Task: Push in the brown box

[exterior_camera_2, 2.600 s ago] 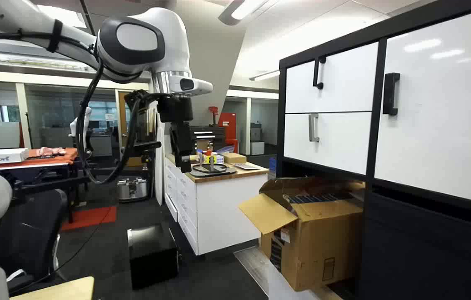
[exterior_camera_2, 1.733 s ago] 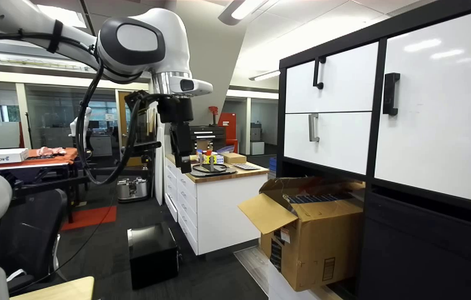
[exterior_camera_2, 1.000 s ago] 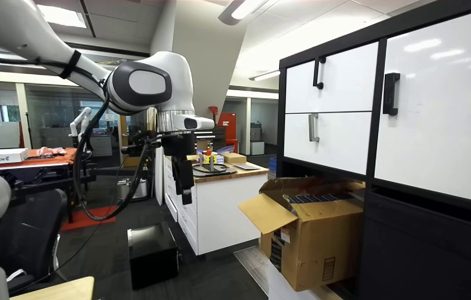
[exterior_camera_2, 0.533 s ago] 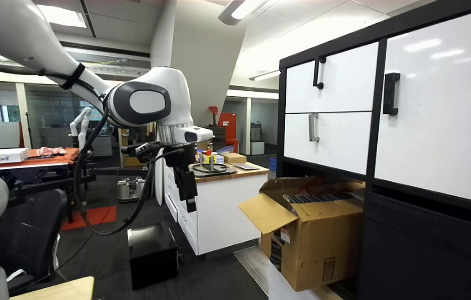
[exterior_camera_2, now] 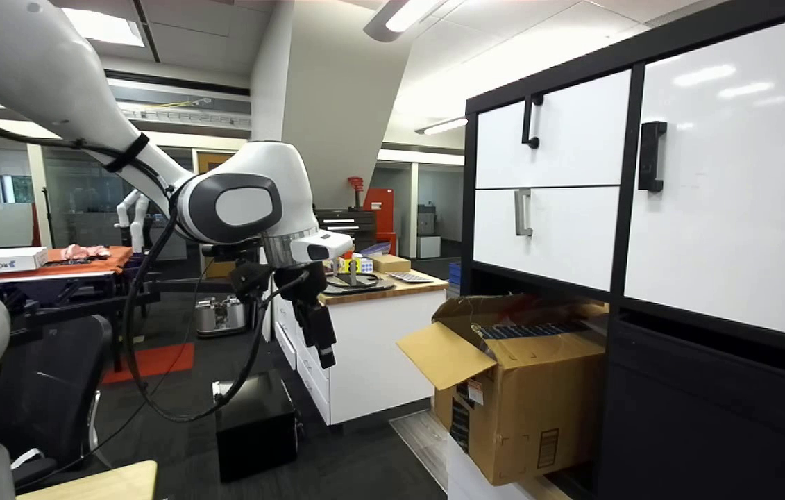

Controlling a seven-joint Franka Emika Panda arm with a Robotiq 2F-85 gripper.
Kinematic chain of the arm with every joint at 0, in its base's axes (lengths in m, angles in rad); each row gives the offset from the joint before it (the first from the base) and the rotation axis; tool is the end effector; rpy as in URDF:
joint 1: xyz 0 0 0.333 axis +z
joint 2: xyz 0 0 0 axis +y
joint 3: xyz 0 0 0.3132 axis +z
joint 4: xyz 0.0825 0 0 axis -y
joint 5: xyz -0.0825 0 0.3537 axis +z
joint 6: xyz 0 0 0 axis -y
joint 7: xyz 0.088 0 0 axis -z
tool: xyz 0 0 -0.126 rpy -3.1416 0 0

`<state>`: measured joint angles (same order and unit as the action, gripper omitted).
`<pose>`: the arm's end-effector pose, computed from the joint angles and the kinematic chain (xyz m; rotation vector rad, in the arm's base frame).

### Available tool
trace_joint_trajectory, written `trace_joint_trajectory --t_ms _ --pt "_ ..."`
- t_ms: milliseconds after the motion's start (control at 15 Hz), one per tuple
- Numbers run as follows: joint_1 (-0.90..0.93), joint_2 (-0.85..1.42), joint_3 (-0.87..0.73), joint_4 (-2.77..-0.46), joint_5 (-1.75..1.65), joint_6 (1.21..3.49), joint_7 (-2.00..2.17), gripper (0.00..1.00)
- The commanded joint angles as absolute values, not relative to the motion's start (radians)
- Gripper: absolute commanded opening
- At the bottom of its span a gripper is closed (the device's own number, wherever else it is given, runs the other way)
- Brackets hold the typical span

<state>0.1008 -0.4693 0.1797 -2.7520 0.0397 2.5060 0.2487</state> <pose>0.3542 0.0985 0.3751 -3.1188 0.0122 -0.3512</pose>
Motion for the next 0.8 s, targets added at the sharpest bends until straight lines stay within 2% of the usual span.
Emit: trace_joint_trajectory --t_ms 0,333,733 --pt "0.101 -0.397 0.189 -2.755 0.044 2.612 0.262 1.00" --pt "0.062 -0.236 0.199 -2.703 0.000 2.770 0.284 1.00" --pt "-0.050 -0.053 0.218 -2.592 -0.245 2.913 0.386 1.00"
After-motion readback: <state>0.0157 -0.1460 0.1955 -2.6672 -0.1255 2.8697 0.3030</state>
